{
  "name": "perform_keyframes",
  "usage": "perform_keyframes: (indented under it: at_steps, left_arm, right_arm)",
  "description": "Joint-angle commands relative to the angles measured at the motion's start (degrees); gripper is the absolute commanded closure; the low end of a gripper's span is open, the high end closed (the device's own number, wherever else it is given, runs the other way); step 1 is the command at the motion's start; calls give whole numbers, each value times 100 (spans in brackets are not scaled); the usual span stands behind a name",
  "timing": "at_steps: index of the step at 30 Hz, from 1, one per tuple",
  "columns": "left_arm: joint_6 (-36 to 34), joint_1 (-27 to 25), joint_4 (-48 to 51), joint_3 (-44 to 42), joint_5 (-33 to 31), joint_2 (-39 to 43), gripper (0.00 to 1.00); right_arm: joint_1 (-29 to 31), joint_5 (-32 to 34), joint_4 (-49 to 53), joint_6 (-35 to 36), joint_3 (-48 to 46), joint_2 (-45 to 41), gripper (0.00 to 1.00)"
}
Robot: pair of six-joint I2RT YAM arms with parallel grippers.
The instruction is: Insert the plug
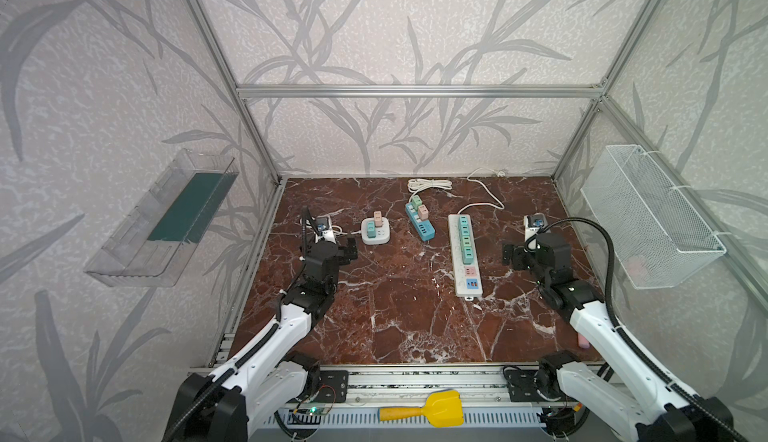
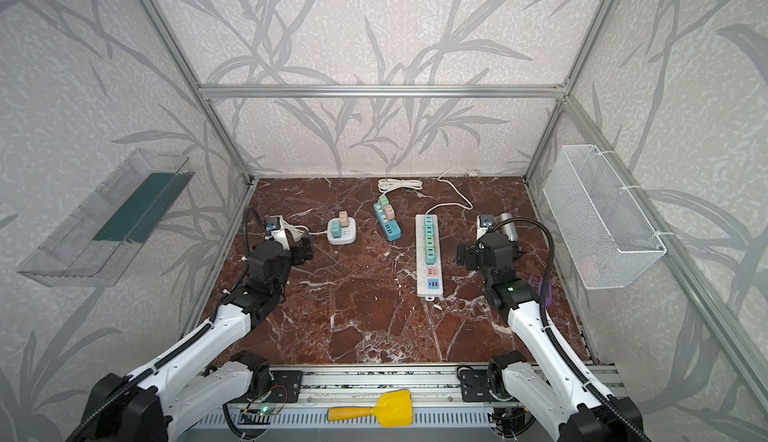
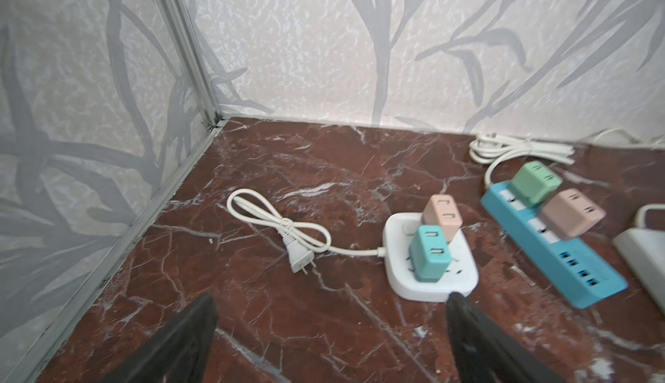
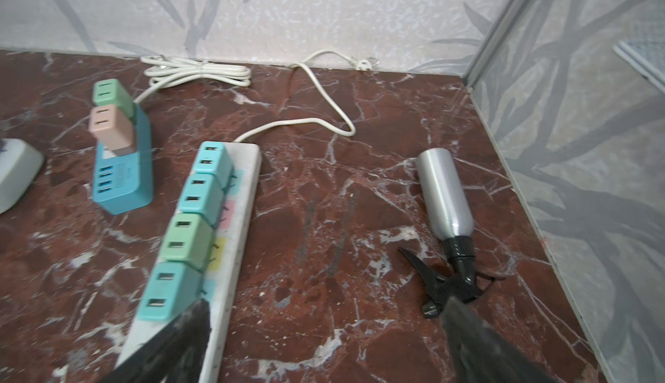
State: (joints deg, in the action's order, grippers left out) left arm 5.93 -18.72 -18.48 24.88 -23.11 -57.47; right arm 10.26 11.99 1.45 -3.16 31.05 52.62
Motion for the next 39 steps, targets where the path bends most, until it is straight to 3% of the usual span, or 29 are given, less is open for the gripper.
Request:
perform_keyframes:
  at_steps: [1,4,10,14,17,18,27,29,34,39]
  left_arm:
    - [-950,24,-1498,-331,-635,-223,1]
    - [-1302,120,-2617,-728,-888,-842,1]
    - [-1575,491,-3931,-831,-201,-2293,1]
    - [-1328,827,-5650,-1217,-204,-3260,1]
    - [-926,1391,-6061,-1329,851,-3649,1]
    - [-907,1408,-6168,-1351,806,-3669,1]
    - [-610,1605,-4184,-579,778,-3312,1]
    - [-546,1711,-3878,-452,973,-3286,1]
    - [-451,1817,-3673,-363,1095,-3262,1]
    - [-400,1872,-3636,-352,1131,-3253,1]
  right_arm:
    - [-242,-285,-1974,446,-677,116,1]
    - [-253,-364,-3042,773,-1128,477,1]
    - [-253,-688,-4622,763,-1625,1099,1]
    - [-262,-624,-5580,770,-1872,1693,1]
    - [-270,-649,-6078,777,-1910,2152,1]
    - [-266,-665,-6188,775,-1896,2315,1]
    - [-277,-420,-8226,723,-2099,4140,1]
    - [-279,-492,-8204,764,-2047,4168,1]
    - [-277,81,-8042,596,-1969,4139,1]
    - [-279,35,-6313,560,-1209,3865,1]
